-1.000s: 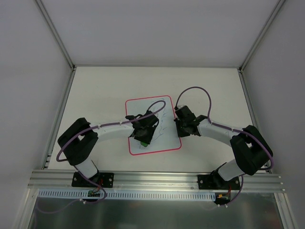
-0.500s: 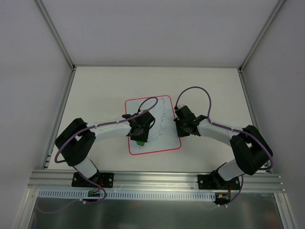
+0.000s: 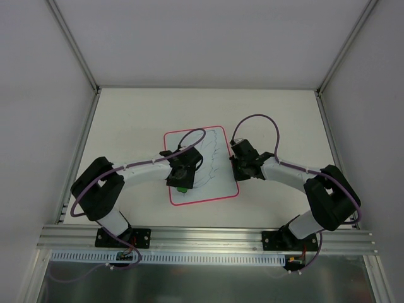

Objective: Erase the whiteboard

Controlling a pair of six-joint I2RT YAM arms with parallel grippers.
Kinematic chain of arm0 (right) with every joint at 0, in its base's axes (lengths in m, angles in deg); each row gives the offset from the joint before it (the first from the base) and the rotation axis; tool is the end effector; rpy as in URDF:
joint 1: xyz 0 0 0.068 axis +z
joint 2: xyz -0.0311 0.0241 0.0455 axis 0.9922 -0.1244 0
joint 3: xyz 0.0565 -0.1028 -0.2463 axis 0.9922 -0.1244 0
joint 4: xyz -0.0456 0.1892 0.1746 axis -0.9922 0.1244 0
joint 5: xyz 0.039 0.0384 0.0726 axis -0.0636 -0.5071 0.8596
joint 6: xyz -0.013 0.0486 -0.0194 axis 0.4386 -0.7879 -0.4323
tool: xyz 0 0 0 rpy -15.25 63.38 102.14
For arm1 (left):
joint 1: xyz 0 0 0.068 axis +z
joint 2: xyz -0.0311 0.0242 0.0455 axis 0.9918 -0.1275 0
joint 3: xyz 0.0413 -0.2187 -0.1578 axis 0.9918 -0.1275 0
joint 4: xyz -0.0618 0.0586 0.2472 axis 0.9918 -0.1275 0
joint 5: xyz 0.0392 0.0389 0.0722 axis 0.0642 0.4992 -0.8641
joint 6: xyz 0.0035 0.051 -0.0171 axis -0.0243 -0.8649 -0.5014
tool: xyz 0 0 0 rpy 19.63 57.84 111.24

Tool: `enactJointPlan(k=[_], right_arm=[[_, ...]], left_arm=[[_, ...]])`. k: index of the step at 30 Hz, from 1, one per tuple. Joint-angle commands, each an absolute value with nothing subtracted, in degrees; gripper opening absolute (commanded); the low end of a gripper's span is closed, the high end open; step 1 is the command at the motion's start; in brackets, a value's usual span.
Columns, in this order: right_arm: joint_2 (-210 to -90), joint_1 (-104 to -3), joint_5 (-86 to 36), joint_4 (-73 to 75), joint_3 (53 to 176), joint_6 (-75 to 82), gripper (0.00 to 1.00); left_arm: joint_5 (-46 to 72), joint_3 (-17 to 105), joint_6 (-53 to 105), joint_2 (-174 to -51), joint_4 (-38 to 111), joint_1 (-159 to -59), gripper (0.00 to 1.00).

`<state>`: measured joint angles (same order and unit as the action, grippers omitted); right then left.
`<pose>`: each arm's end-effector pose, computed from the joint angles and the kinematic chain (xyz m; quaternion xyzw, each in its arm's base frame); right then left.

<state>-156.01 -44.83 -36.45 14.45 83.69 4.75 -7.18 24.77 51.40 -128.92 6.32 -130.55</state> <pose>0.2298 0.1761 0.1658 -0.2587 0.9201 0.0750 0.2842 0.2061 -0.2169 0.1675 0.0754 0.9728 -0.0530 0.2125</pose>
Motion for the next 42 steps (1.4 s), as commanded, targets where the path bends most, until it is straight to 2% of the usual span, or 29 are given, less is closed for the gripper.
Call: enactJointPlan(k=[1, 6, 13, 28, 37, 39, 42], right_arm=[[-158.83, -44.62, -35.65, 16.42, 82.29, 4.98, 0.04], [-159.01, -44.62, -35.65, 16.51, 82.29, 4.89, 0.04], [-158.74, -44.62, -35.56, 16.42, 82.2, 4.98, 0.04], [-158.74, -44.62, -35.65, 16.51, 81.76, 4.8, 0.04], [-158.83, -44.62, -35.47, 16.42, 81.76, 4.89, 0.04], [-158.83, -44.53, -35.38, 16.42, 81.94, 4.89, 0.04], [-159.1, -44.62, -35.21, 16.42, 82.03, 4.89, 0.04]], left_arm=[[-6.75, 24.36, 50.4, -126.82, 0.16, -130.14, 0.56], [-6.83, 25.41, 49.35, -125.23, 0.16, -130.05, 0.6], [-6.66, 27.87, 46.71, -125.49, 0.86, -128.82, 0.55], [-0.68, 28.4, 41.17, -129.88, 6.14, -126.45, 0.5], [-0.86, 27.62, 40.73, -129.27, 6.23, -126.18, 0.28], [-1.21, 26.22, 41.16, -128.66, 6.14, -126.01, 0.15], [-2.0, 23.41, 42.3, -127.78, 6.05, -125.48, 0.07]])
